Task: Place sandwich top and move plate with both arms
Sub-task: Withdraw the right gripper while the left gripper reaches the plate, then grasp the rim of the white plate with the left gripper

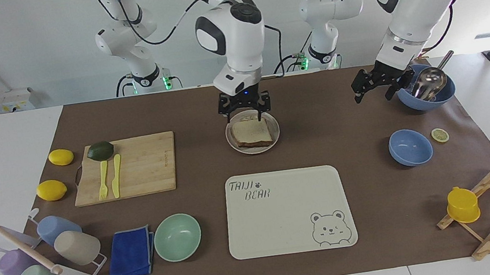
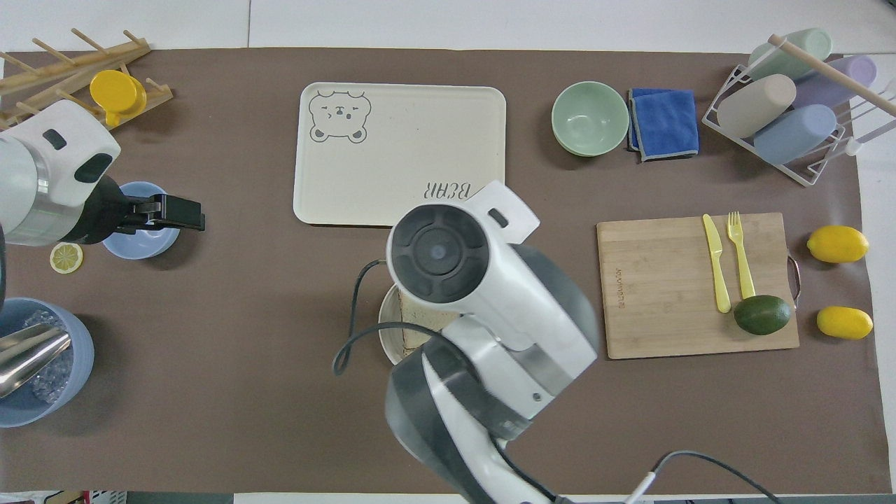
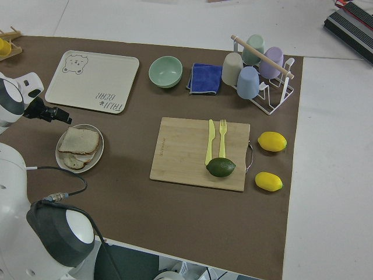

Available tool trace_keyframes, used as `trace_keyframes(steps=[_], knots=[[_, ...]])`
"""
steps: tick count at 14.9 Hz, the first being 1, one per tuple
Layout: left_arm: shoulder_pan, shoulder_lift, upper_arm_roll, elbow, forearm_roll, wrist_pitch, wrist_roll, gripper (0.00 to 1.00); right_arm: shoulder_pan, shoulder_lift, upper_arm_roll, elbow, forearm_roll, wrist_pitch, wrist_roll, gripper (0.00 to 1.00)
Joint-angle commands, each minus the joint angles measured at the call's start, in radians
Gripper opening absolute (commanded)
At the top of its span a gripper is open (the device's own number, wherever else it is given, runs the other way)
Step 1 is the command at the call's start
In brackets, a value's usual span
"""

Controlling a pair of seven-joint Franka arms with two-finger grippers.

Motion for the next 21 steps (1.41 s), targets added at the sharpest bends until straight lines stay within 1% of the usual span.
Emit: trace_keyframes(steps=[1,2,4,6,8,9,11,13,15,17,19,20,21], knots=[[-0.052,-0.012,0.005,-0.037,-0.012,0.018,-0.024,1.0,-0.169,-0.089,0.011,-0.022,0.069,-0.08,-0.176,1.0],[-0.076,-0.01,0.005,-0.052,-0.012,0.024,-0.056,1.0,-0.231,-0.111,0.008,-0.021,0.097,-0.112,-0.257,1.0],[-0.137,-0.015,0.005,-0.102,-0.012,0.047,-0.104,1.0,-0.345,-0.166,0.005,-0.021,0.108,-0.193,-0.399,1.0],[-0.199,-0.024,0.005,-0.17,-0.012,0.073,-0.162,1.0,-0.436,-0.206,0.004,-0.021,0.119,-0.266,-0.467,1.0],[-0.26,-0.03,0.005,-0.25,-0.021,0.117,-0.208,1.0,-0.473,-0.24,0.001,-0.013,0.117,-0.324,-0.5,1.0],[-0.289,-0.038,0.005,-0.292,-0.038,0.155,-0.243,1.0,-0.488,-0.245,-0.002,-0.013,0.119,-0.335,-0.504,1.0],[-0.351,-0.046,0.005,-0.38,-0.052,0.255,-0.284,1.0,-0.525,-0.246,-0.002,-0.016,0.122,-0.341,-0.529,1.0],[-0.394,-0.046,0.005,-0.444,-0.063,0.324,-0.316,1.0,-0.553,-0.246,-0.002,-0.021,0.122,-0.332,-0.607,1.0],[-0.414,-0.058,0.005,-0.507,-0.13,0.402,-0.333,0.99,-0.554,-0.26,-0.004,-0.032,0.122,-0.334,-0.607,1.0],[-0.443,-0.056,0.005,-0.564,-0.174,0.487,-0.343,0.95,-0.548,-0.261,-0.031,-0.03,0.128,-0.331,-0.618,1.0],[-0.486,-0.047,0.005,-0.613,-0.237,0.597,-0.38,0.81,-0.547,-0.255,-0.045,-0.022,0.126,-0.321,-0.697,1.0],[-0.492,-0.044,0.005,-0.621,-0.245,0.616,-0.38,0.76,-0.545,-0.251,-0.062,-0.022,0.114,-0.317,-0.749,1.0],[-0.493,-0.038,0.004,-0.623,-0.247,0.619,-0.38,0.73,-0.543,-0.245,-0.065,-0.022,0.114,-0.317,-0.764,1.0]])
